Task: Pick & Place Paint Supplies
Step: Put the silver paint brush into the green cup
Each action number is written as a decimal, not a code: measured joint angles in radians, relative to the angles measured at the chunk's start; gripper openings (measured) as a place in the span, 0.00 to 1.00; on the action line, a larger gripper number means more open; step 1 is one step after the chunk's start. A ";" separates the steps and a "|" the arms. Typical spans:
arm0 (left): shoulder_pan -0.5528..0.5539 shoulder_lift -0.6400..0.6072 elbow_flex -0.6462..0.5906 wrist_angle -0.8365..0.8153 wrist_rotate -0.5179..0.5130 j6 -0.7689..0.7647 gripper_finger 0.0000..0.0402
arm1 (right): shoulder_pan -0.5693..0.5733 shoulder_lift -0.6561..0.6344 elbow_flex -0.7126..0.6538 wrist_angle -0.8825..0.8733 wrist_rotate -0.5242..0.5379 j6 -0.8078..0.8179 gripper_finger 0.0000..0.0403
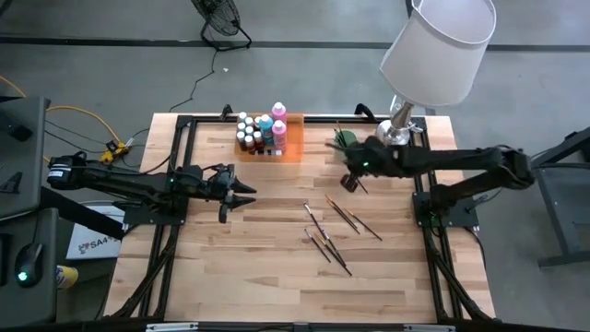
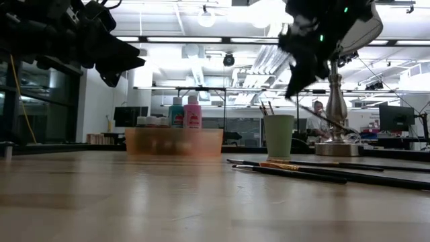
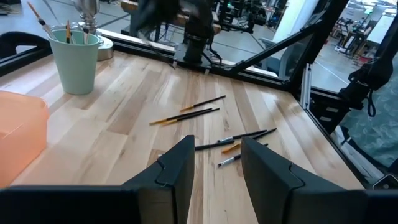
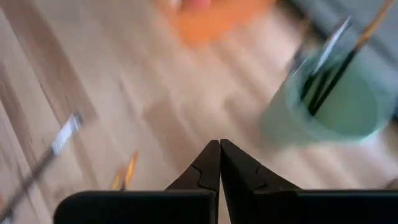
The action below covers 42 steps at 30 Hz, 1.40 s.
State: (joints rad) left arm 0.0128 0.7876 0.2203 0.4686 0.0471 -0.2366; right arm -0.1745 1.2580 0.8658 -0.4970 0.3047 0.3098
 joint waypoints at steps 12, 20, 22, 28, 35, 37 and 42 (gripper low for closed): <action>0.000 0.000 0.000 0.000 -0.005 0.000 0.31 | -0.003 -0.167 0.001 0.416 0.230 -0.248 0.01; 0.000 0.000 0.000 0.000 -0.005 0.020 0.31 | -0.034 -0.077 -0.095 0.739 0.399 -0.365 0.01; 0.000 0.000 0.000 -0.003 -0.005 0.022 0.31 | -0.064 -0.067 -0.126 0.794 0.410 -0.358 0.01; 0.000 0.000 0.000 -0.007 -0.005 0.022 0.31 | -0.160 -0.060 -0.242 0.952 0.401 -0.313 0.01; 0.000 0.000 0.000 0.007 -0.006 0.100 0.31 | -0.234 -0.061 -0.355 1.139 0.305 -0.293 0.01; 0.000 0.000 0.000 0.007 -0.006 0.120 0.31 | -0.254 -0.061 -0.367 1.141 0.287 -0.293 0.01; 0.000 -0.032 0.001 0.015 -0.004 0.145 0.31 | -0.290 -0.061 -0.374 1.145 0.209 -0.295 0.01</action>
State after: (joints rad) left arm 0.0128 0.7557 0.2212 0.4832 0.0428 -0.0914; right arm -0.4649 1.1973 0.4915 0.6480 0.5139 0.0150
